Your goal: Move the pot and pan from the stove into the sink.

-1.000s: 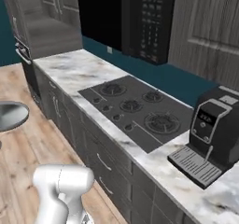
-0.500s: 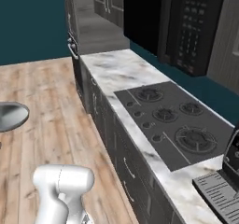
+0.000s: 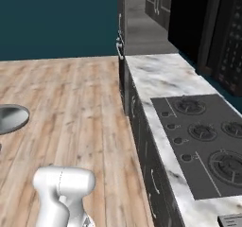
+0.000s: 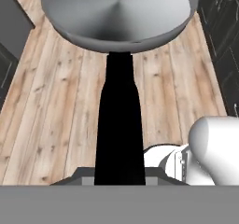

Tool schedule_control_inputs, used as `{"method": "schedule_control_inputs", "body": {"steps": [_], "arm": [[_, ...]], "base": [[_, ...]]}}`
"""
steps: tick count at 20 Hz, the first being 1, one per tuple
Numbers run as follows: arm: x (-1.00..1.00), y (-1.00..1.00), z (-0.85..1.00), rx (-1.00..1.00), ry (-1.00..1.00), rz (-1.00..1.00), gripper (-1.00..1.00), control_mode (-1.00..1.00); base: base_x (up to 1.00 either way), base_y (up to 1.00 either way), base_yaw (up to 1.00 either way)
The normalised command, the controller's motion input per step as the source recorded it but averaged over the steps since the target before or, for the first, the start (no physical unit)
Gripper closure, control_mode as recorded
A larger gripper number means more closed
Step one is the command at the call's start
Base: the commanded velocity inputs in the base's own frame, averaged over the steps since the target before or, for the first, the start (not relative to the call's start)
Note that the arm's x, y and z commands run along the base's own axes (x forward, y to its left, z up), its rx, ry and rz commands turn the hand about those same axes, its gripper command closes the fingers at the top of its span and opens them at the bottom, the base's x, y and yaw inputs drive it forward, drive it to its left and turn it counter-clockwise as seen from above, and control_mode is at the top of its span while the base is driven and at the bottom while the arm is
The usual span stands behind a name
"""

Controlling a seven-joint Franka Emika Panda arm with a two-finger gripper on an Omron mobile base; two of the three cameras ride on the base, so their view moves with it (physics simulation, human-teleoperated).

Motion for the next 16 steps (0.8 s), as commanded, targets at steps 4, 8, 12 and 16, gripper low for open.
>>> {"method": "schedule_control_inputs", "body": {"steps": [4,8,12,16], "arm": [[0.0,0.0,0.0,0.0,0.0,0.0,1.0,1.0],[0.0,0.0,0.0,0.0,0.0,0.0,1.0,1.0],[0.0,0.0,0.0,0.0,0.0,0.0,1.0,1.0],[0.0,0.0,0.0,0.0,0.0,0.0,1.0,1.0]], "base": [[-0.22,-0.1,0.45],[-0.22,-0.1,0.45],[-0.21,-0.09,0.45],[-0.21,-0.09,0.45]]}}
